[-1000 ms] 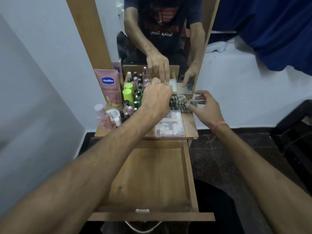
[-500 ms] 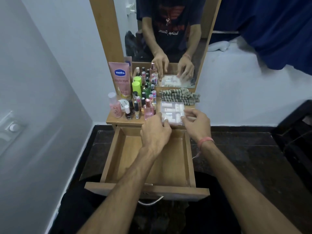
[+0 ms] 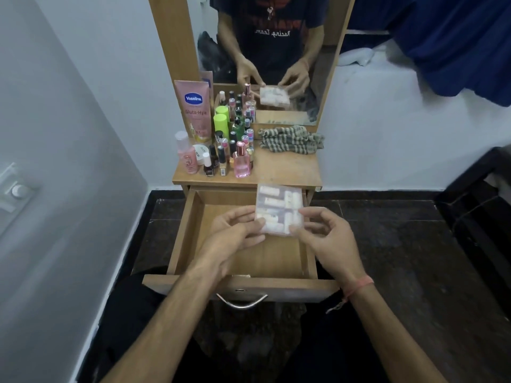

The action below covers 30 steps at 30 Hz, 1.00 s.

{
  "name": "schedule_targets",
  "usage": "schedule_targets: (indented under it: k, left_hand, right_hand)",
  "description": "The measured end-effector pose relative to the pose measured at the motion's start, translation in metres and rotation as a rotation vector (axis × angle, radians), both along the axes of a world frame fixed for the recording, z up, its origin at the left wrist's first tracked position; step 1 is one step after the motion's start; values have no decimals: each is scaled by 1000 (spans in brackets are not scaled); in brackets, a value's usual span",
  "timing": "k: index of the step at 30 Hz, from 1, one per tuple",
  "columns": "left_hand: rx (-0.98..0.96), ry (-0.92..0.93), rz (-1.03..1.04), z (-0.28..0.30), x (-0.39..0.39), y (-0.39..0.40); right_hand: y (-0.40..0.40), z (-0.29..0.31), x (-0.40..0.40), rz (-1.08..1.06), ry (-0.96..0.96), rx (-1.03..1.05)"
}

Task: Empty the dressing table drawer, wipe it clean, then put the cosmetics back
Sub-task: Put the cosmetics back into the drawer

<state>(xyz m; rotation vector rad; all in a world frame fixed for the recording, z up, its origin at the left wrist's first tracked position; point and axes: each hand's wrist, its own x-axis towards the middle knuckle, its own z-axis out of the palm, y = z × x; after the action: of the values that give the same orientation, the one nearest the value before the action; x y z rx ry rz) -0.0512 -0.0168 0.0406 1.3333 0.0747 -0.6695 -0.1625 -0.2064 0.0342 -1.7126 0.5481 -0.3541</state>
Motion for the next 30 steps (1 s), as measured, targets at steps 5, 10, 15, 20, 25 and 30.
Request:
schedule_targets:
  k: [5, 10, 15, 20, 25, 30]
  left_hand:
    - [130, 92, -5, -24, 16, 6]
    - [165, 106, -18, -46, 25, -20]
    - [205, 93, 0, -71, 27, -38]
    - [426, -95, -41, -92, 34, -41]
    - [615, -270, -160, -94, 34, -40]
    - [731, -404, -256, -80, 29, -35]
  right_hand:
    - [13, -12, 22, 195, 324, -668]
    - [3, -19, 44, 319, 449, -1172]
    - [-3, -19, 49, 370, 511, -1354]
    - [0, -24, 50, 401, 549, -1418]
    - [5, -24, 55, 410, 608, -1490]
    - [10, -21, 61, 455, 634, -1560]
